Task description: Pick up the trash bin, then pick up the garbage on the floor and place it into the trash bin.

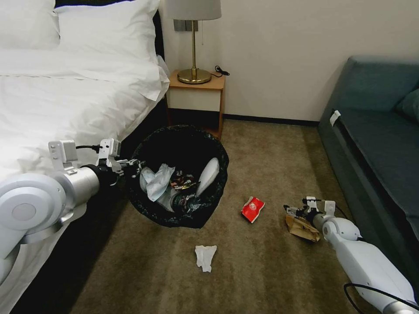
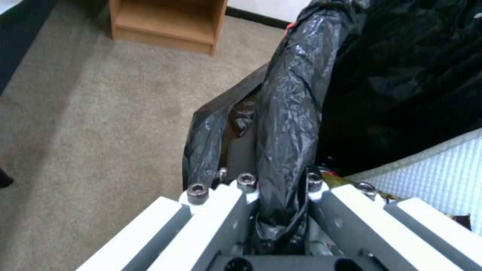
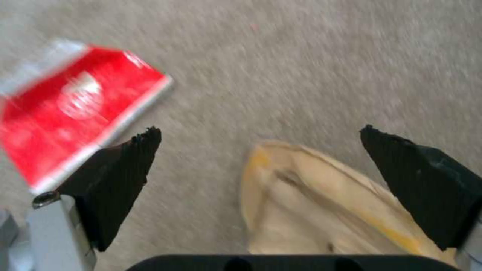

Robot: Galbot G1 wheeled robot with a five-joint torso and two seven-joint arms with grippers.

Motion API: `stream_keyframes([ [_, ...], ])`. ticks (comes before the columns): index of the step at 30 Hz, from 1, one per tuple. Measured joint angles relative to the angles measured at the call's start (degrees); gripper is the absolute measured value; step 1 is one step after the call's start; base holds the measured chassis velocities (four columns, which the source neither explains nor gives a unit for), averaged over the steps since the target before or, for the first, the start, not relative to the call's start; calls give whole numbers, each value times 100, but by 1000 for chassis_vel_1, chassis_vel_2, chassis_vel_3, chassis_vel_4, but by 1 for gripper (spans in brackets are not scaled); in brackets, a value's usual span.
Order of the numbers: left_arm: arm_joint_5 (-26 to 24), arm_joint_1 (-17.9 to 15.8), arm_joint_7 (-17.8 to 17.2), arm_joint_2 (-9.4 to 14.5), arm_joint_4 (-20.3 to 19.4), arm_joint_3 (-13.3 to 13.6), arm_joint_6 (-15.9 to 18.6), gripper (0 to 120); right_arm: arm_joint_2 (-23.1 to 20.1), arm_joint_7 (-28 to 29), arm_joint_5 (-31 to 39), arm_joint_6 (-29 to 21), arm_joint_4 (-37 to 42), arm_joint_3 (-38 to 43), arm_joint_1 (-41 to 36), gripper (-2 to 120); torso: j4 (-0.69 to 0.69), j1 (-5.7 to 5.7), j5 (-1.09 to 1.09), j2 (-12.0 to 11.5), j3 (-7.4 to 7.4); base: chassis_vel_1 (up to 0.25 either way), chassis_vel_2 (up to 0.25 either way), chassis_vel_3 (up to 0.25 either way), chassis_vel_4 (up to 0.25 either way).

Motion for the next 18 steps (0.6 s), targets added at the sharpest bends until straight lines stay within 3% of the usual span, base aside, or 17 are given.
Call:
stream_keyframes([
  [9, 5, 98, -14, 30, -61, -40, 0, 1, 313, -134, -468, 435, -1244, 17, 411, 100, 0, 0, 0, 0, 0, 0, 0, 0, 0],
  [18, 19, 194, -18, 60, -87, -131, 0, 1, 520, -157, -603, 654, -1837, 12, 637, 100, -1, 0, 0, 0, 0, 0, 0, 0, 0],
])
